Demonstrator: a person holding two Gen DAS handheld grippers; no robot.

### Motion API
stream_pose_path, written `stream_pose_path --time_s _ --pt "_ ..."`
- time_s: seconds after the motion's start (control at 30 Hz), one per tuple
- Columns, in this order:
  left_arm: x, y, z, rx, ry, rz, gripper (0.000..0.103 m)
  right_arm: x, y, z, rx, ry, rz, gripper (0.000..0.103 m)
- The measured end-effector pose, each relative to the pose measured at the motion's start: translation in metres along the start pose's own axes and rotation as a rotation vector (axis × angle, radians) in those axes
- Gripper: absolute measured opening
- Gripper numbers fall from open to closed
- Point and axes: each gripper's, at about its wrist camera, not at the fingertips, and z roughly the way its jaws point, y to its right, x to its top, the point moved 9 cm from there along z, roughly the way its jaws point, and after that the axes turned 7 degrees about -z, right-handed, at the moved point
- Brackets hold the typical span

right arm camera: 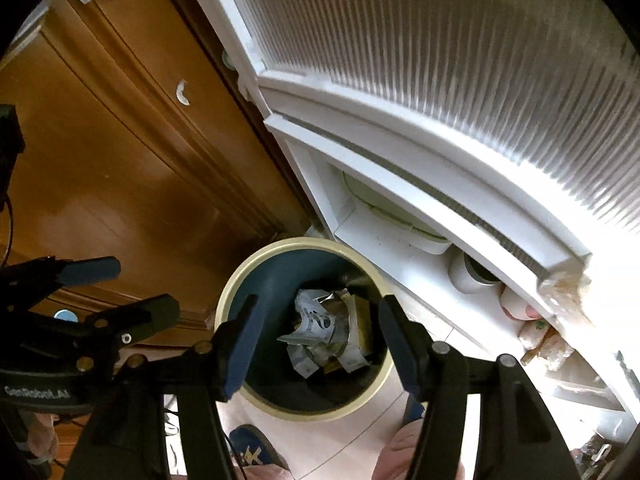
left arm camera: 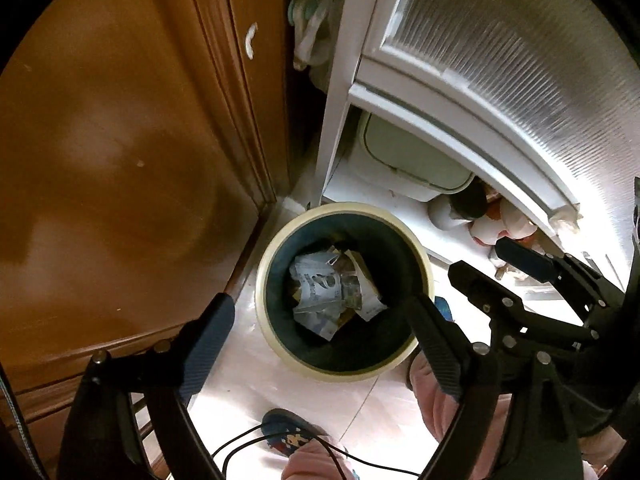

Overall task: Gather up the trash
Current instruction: 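Raise both grippers from the bin back over the counter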

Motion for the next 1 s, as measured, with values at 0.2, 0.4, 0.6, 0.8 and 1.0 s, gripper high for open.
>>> stream_pose_path --time_s 0.2,0.4,0.6,0.8,1.0 --pt "-0.005 -0.002 -0.036 0.007 0.02 0.002 0.088 0.002 -0.002 -0.038 -0.004 0.002 0.002 0.061" --pt "-0.013 0.001 -0.084 -0.002 0.021 -0.008 0.089 0.005 -0.01 -0.086 -0.005 0.011 -0.001 0.061" --pt "-0.007 0.017 -0.163 -0.019 0.072 0.026 0.089 0.023 -0.032 -0.153 0.015 0.049 -0.046 0.061" --pt "0.01 0.031 -0.255 -0.043 0.168 0.047 0.089 0.055 -0.058 -0.231 0.048 0.121 -0.123 0.061" --pt "0.037 0.036 -0.336 -0.059 0.27 0.037 0.089 0.1 -0.074 -0.312 0.081 0.217 -0.23 0.061"
